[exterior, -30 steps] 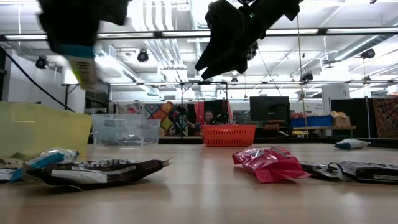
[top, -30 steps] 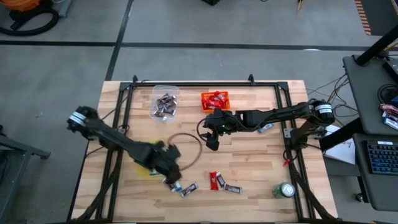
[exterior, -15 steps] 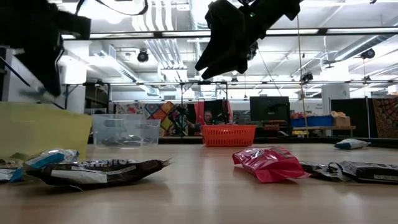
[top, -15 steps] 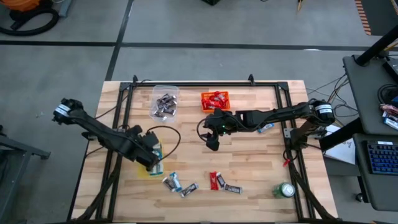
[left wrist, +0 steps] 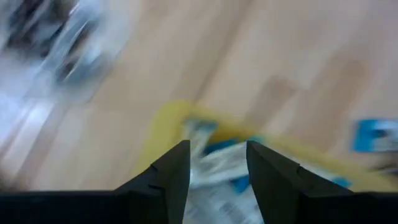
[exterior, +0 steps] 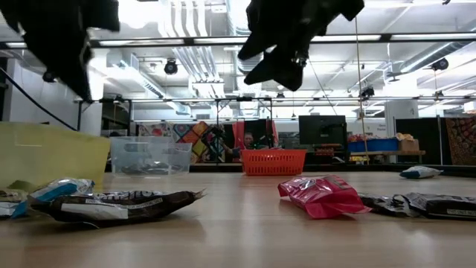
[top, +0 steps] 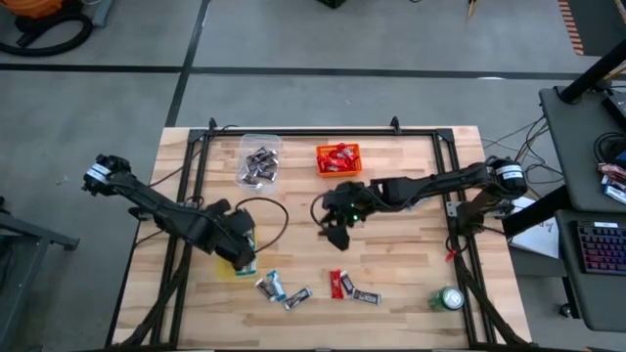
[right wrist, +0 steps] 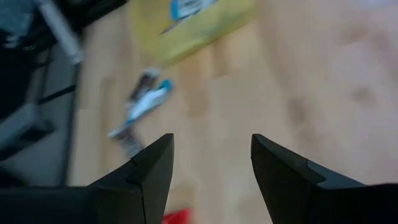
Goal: Sort candy
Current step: Put the bottom center brown candy into the transparent bin
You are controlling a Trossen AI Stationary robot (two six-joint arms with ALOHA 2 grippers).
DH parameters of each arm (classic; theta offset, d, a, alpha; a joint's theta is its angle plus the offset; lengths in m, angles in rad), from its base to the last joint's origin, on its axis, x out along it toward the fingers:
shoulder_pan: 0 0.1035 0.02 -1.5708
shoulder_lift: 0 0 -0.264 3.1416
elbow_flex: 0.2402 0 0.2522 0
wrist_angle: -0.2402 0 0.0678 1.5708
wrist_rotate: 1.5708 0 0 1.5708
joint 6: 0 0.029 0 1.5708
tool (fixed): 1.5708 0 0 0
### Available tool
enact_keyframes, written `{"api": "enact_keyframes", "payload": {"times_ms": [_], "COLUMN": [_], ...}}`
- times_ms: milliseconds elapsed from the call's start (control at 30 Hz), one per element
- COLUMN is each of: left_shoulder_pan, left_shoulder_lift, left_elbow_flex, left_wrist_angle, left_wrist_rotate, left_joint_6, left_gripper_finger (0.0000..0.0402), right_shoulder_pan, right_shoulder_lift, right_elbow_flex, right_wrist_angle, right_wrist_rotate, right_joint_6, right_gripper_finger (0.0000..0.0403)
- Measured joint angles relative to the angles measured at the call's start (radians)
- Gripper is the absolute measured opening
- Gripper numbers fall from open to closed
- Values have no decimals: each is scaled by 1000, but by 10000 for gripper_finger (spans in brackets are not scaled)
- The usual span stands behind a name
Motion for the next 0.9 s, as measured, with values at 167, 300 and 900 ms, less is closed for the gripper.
{"api": "enact_keyframes", "payload": {"times_ms": [167,300,900], "left_shoulder_pan": [-25,-29,-28], "left_shoulder_lift": [0,1,1], "left_elbow_flex": [3,-1,-3], "left_wrist_angle": [288,425,454], "left_wrist_rotate": [3,4,-26], "left_joint_6": [343,515,646], "left_gripper_finger": [132,126,123], "right_shoulder_pan": [93,160,550], "right_shoulder_lift": [5,6,82], "right_elbow_flex": [0,0,-2], "right_wrist_angle": [-53,-177,-448], "right_wrist_rotate": [-23,-19,218], "right_joint_6": [129,278,410], "right_gripper_finger": [201,201,201]}}
